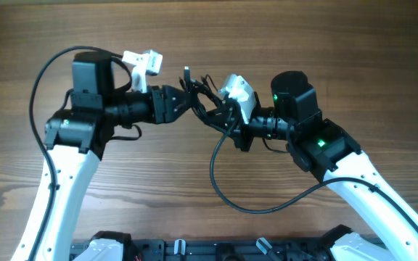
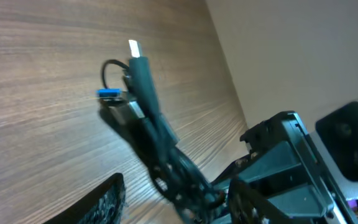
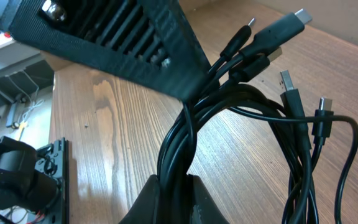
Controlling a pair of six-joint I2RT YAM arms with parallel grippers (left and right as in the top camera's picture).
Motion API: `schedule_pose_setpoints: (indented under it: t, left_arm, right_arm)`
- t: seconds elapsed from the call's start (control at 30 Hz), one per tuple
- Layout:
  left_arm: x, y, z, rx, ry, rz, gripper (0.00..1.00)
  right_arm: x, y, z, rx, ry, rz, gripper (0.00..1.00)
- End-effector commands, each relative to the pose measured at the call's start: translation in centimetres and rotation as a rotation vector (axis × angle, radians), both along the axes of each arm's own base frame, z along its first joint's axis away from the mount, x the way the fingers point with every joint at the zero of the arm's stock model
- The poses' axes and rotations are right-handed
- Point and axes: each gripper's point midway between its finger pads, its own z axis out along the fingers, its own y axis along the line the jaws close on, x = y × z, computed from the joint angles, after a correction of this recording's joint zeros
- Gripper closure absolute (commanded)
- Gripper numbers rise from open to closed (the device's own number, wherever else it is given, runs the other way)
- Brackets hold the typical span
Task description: Untangle cables
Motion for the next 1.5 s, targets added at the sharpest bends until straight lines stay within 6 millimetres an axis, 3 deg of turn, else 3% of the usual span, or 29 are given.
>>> schedule_pose_setpoints:
  t: [0.0,0.07,0.17,0.23,0.3,0.4,0.47,0.5,0.53,0.57,0.6,0.63,0.73,0.8,0.93,1.03,1.1,1.2,1.37,1.47]
  left_arm:
    - [-0.3,-2.2,0.0,0.014,0.001,-0.005,0.43]
    - [-0.7,-3.5,-0.4,0.057,-0.02,-0.018,0.47]
    - [-1.5,-4.7,-0.7,0.076,-0.023,-0.047,0.81]
    - [-1.8,-4.7,-0.8,0.079,-0.015,-0.052,0.87]
    - [-1.4,-4.1,-1.6,0.123,0.0,-0.012,0.96]
    - [-0.9,-2.8,-2.9,0.199,0.018,0.057,0.96]
    - [-0.6,-1.6,-3.5,0.232,0.041,0.098,0.96]
    - [-0.4,-1.2,-3.6,0.233,0.048,0.11,0.96]
    - [-0.3,-0.8,-3.7,0.235,0.057,0.121,0.96]
    - [-0.2,-0.4,-3.9,0.239,0.069,0.133,0.96]
    - [-0.2,0.0,-4.1,0.243,0.079,0.142,0.96]
    - [-0.1,0.5,-4.2,0.25,0.088,0.156,0.96]
    - [0.2,1.7,-4.6,0.258,0.113,0.198,0.96]
    - [0.5,2.8,-4.8,0.218,0.211,0.293,0.96]
    - [1.1,4.7,-4.9,0.128,0.372,0.471,0.96]
    - [0.2,2.3,-2.9,-0.015,0.39,0.327,0.96]
    - [-0.7,0.2,0.1,-0.18,0.399,0.175,0.96]
    - [-1.1,-0.2,2.4,-0.309,0.455,0.117,0.96]
    - [0.1,2.0,2.5,-0.378,0.578,0.246,0.96]
    - [0.2,2.4,2.6,-0.443,0.731,0.319,0.96]
  right_arm:
    - [0.0,0.0,1.3,0.021,-0.029,-0.004,0.96]
    - [0.0,0.0,1.3,0.021,-0.028,-0.004,0.96]
    - [1.2,-0.8,0.2,-0.036,-0.027,-0.088,0.96]
    - [2.7,-2.5,-1.6,-0.131,-0.018,-0.211,0.96]
    - [5.2,-5.7,-3.7,-0.255,0.01,-0.445,0.96]
    - [7.4,-11.3,-5.3,-0.409,0.01,-0.784,0.96]
    - [7.7,-12.5,-5.5,-0.443,0.003,-0.839,0.96]
    - [7.5,-12.1,-5.5,-0.432,0.01,-0.816,0.86]
    - [7.3,-11.5,-5.5,-0.415,0.02,-0.784,0.67]
    - [6.8,-10.1,-5.5,-0.397,0.022,-0.693,0.39]
    - [6.2,-8.7,-5.4,-0.378,0.014,-0.594,0.01]
    - [5.9,-8.0,-5.1,-0.359,0.005,-0.55,0.0]
    - [6.2,-8.4,-5.1,-0.364,0.003,-0.578,0.0]
    - [5.9,-8.0,-5.4,-0.359,0.021,-0.551,0.0]
    - [3.2,-4.3,-7.3,-0.313,0.109,-0.281,0.0]
    - [3.3,-4.0,-8.8,-0.332,0.146,-0.265,0.0]
    - [4.3,-4.7,-9.4,-0.341,0.19,-0.366,0.0]
    - [5.6,-6.2,-9.6,-0.346,0.229,-0.526,0.0]
    - [6.0,-5.7,-9.0,-0.268,0.287,-0.58,0.0]
    - [4.4,-0.9,-5.3,-0.072,0.244,-0.286,0.0]
